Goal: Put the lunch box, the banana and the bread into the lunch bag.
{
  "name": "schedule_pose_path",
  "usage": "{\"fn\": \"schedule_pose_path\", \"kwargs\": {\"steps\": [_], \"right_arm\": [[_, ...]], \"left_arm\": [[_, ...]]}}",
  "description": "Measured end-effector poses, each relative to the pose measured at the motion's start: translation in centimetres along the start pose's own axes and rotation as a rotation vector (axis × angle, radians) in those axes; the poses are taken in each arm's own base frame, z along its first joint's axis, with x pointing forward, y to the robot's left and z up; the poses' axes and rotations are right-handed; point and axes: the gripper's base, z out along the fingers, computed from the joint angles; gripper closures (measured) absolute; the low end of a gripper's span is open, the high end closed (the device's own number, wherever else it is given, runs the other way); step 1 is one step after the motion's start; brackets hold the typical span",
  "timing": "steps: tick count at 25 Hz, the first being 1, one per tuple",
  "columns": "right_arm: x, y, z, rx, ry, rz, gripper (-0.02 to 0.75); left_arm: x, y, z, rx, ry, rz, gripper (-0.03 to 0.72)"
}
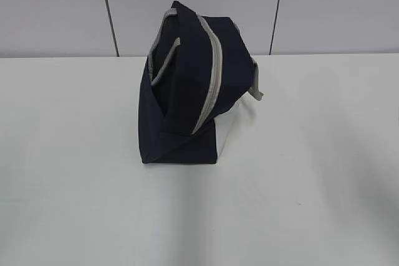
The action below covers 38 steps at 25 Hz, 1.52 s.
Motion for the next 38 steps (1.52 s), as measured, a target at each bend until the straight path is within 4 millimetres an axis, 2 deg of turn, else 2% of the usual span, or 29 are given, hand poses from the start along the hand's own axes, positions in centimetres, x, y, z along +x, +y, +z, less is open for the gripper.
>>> {"fn": "schedule_pose_path", "kwargs": {"steps": [7, 14, 22, 28, 38], "right_arm": [[0.7, 0.8, -5.2, -0.153, 0.091, -0.047, 0.250], [2.9, 0.7, -8.1, -0.174, 0.169, -0.041, 0.216], [4.8, -0.1, -11.9, 0.044, 0.032, 0.051, 0.214], [8.3, 0.6, -12.8, 0.099, 0.090, 0.088, 0.214], [8.8, 0.6, -12.2, 0.104, 0.082, 0.090, 0.214]], "left_arm": [[0.0, 0.0, 0.0, 0.000, 0.000, 0.000, 0.463], [0.0, 0.0, 0.0, 0.000, 0.000, 0.000, 0.463], [0.0, 0.0, 0.0, 0.000, 0.000, 0.000, 0.463], [0.0, 0.0, 0.0, 0.000, 0.000, 0.000, 0.463], [0.0, 0.0, 0.0, 0.000, 0.000, 0.000, 0.463]]}}
